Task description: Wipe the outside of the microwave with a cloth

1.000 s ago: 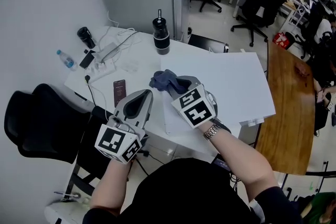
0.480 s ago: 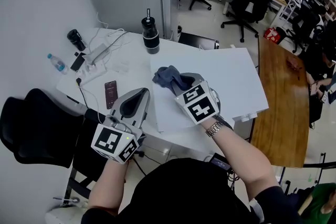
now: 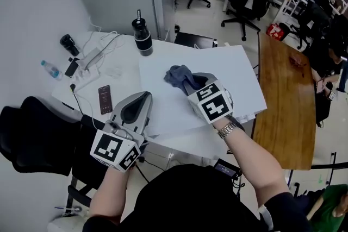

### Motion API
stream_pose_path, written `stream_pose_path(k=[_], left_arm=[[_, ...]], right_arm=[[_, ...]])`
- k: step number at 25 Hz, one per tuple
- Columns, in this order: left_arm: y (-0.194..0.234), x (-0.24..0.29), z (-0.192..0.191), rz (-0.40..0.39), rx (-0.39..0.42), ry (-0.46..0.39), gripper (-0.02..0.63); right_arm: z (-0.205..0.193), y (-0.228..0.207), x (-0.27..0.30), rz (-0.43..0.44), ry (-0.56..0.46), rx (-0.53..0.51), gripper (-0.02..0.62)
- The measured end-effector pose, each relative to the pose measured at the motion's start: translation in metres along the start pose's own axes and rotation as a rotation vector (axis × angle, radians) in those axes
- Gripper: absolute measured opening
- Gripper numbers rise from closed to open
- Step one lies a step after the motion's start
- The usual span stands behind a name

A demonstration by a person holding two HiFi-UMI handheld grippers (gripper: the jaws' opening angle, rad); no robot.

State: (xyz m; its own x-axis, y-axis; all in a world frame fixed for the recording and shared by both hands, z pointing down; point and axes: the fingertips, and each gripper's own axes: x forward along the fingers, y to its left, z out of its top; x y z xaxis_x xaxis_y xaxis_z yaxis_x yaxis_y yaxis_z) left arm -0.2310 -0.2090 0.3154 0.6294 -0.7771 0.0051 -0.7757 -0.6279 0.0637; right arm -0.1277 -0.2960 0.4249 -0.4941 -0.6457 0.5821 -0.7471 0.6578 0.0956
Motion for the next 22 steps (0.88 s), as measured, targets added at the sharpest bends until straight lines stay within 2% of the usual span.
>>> stream_pose_path(k=[13, 22], left_arm=[[-0.068, 0.057, 0.007, -0.027, 0.025, 0.017, 0.005], [-0.114, 0.097, 0.003, -0.043, 0.037, 0.037, 0.005]], right_arm=[[-0.046, -0.092, -0.049, -0.038, 0.017, 0.050, 0.071], [-0.077, -0.159, -0.082, -0.077, -0.007, 0.076, 0.071]])
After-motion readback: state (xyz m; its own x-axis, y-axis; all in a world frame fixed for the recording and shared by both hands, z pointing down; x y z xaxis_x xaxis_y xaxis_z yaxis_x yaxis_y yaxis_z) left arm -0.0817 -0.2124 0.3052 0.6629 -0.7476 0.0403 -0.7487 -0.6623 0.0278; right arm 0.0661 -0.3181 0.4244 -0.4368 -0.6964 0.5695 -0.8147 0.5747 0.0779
